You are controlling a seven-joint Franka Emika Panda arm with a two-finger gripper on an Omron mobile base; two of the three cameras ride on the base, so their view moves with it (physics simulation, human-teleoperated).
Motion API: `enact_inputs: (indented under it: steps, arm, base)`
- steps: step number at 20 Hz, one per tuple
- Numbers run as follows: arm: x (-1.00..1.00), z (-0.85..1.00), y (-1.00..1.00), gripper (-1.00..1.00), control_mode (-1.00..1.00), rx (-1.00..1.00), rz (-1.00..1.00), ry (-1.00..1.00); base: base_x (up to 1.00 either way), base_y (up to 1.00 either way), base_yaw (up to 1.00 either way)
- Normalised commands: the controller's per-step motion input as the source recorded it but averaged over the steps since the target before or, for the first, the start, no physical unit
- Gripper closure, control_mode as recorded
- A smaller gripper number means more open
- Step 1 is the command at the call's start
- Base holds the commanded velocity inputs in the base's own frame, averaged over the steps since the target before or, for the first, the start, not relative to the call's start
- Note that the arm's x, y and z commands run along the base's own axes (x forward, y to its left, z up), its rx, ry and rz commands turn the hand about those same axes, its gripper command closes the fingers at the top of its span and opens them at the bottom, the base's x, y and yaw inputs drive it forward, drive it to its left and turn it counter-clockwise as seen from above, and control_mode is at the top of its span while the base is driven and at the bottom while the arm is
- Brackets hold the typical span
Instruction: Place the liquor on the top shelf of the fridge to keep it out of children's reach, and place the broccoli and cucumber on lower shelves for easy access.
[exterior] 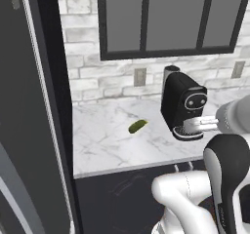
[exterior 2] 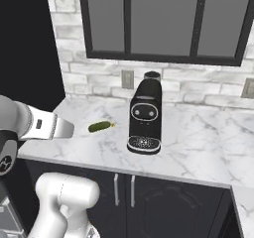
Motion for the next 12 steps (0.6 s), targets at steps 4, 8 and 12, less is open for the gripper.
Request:
enact_inputs:
  steps: [4, 8, 12]
  arm:
    - [0.0, 0.0, 0.0, -1.0, 1.0, 0.0, 0.0, 0.0]
    - [0.07, -0.07, 0.0, -1.0, -1.0, 0.0, 0.0, 0.01]
    - [0.19, -0.26, 0.04, -1.0, -1.0, 0.0, 0.0, 0.07]
  base:
    - [0.42, 0.0, 0.0]
    - [0.13, 0.0, 0.0]
    - [0.0, 0.0, 0.0]
